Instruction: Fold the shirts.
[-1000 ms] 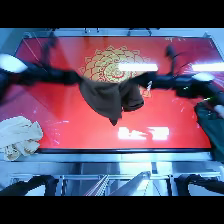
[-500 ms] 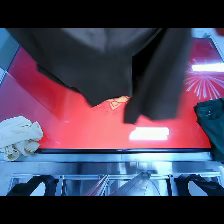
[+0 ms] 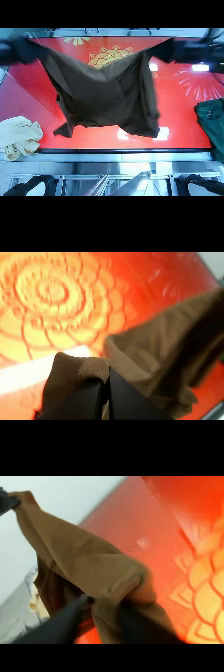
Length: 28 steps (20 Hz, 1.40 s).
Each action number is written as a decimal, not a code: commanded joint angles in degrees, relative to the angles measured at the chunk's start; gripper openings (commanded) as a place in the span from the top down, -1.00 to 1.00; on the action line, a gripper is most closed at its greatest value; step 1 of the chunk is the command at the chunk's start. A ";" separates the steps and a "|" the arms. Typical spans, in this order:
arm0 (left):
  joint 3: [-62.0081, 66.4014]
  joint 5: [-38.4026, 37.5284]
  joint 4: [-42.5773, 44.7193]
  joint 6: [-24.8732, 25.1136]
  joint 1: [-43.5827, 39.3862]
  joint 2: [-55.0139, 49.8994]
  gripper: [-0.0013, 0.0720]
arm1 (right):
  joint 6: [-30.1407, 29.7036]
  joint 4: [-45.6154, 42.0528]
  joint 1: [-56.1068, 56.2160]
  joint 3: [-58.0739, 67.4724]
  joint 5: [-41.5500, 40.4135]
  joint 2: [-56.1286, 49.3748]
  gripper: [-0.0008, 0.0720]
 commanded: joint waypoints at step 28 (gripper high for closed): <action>-21.20 1.84 12.79 1.33 1.44 -20.61 0.91 | 4.17 -12.44 -8.87 -43.04 -0.31 -6.88 0.92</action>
